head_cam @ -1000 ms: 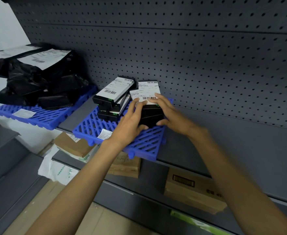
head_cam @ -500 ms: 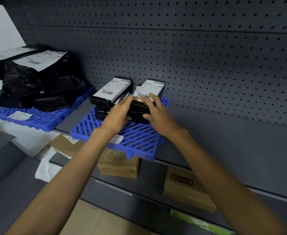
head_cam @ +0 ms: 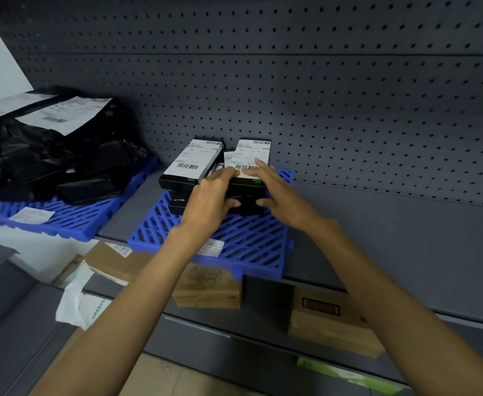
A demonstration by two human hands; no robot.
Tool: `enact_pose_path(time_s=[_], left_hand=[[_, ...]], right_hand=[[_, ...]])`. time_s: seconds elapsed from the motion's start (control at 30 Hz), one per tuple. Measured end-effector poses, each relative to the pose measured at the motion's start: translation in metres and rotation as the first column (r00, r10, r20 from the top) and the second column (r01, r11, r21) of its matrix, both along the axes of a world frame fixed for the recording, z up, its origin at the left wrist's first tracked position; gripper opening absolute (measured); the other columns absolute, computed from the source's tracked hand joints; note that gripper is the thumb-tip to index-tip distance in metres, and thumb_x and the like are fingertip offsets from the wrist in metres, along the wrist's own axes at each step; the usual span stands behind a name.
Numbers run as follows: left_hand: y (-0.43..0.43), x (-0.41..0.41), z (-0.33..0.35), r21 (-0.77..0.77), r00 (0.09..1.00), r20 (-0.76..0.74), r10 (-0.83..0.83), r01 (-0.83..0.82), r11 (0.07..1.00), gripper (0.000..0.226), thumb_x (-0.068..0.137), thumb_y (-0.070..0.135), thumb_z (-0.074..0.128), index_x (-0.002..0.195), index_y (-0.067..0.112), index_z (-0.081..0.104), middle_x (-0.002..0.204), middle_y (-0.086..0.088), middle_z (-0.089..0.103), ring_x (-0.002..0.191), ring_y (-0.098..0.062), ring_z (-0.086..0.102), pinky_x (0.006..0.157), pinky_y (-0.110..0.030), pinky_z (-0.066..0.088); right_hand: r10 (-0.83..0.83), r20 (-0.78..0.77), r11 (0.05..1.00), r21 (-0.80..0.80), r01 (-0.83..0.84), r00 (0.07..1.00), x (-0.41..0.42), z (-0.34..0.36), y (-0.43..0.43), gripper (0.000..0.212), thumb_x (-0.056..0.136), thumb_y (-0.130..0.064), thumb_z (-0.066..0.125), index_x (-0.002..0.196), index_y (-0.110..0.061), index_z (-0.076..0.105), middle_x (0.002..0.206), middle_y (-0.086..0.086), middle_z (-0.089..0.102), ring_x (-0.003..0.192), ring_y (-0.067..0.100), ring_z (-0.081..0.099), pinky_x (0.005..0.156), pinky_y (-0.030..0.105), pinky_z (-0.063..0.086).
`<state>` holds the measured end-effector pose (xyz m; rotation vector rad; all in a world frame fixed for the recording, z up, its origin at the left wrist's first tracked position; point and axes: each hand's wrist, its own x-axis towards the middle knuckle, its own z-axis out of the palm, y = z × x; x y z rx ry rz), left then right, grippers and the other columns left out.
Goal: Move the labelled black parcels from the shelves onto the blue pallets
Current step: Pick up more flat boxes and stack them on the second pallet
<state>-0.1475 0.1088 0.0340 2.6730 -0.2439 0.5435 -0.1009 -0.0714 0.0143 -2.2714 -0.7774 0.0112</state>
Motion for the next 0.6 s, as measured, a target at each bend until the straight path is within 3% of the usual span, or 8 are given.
enact_pose_path(time_s=[0.17, 0.3, 0.53, 0.6], left_hand=[[0.019, 0.006, -0.002, -0.097, 0.987, -0.014, -0.159, 0.157, 0.983, 0.063, 0.077, -0.002, 0.075, 0.131, 0.019, 0.051, 0.131, -0.003, 0.057, 0.114, -0.022, 0.058, 0.091, -0.037, 0.052], [0.028, 0.012, 0.003, -0.116, 0.97, -0.067, -0.234, 0.225, 0.967, 0.074, 0.076, -0.006, 0.074, 0.14, 0.021, 0.047, 0.144, -0.004, 0.048, 0.126, -0.025, 0.051, 0.1, -0.043, 0.05], [0.03, 0.016, -0.003, 0.037, 0.966, -0.121, -0.228, 0.234, 0.972, 0.082, 0.086, 0.009, 0.071, 0.153, 0.019, 0.025, 0.16, -0.012, 0.022, 0.143, -0.032, 0.031, 0.114, -0.047, 0.034], [0.032, 0.017, -0.006, 0.111, 0.959, -0.156, -0.238, 0.257, 0.96, 0.089, 0.087, 0.01, 0.07, 0.156, 0.02, 0.015, 0.163, -0.013, 0.011, 0.141, -0.034, 0.035, 0.11, -0.048, 0.037]], right_hand=[[0.015, -0.007, 0.998, 0.069, -0.014, 1.0, -0.002, 0.005, 0.006, 0.051, 0.092, -0.013, 0.065, 0.138, -0.022, 0.044, 0.16, 0.0, 0.022, 0.146, 0.011, 0.021, 0.121, 0.034, 0.02], [0.004, -0.05, 0.996, 0.094, 0.001, 0.999, -0.003, 0.009, 0.008, 0.046, 0.096, -0.005, 0.056, 0.139, -0.016, 0.043, 0.16, -0.002, 0.023, 0.146, 0.012, 0.023, 0.122, 0.036, 0.021], [-0.08, -0.125, 0.99, 0.106, 0.093, 0.989, -0.013, 0.011, 0.018, 0.063, 0.093, 0.0, 0.06, 0.147, -0.026, 0.037, 0.161, -0.009, 0.018, 0.146, 0.003, 0.016, 0.122, 0.03, 0.017], [-0.116, -0.121, 0.985, 0.114, 0.13, 0.986, -0.017, 0.007, 0.023, 0.07, 0.09, 0.004, 0.062, 0.148, -0.028, 0.036, 0.161, -0.009, 0.017, 0.147, 0.003, 0.014, 0.121, 0.031, 0.02]])
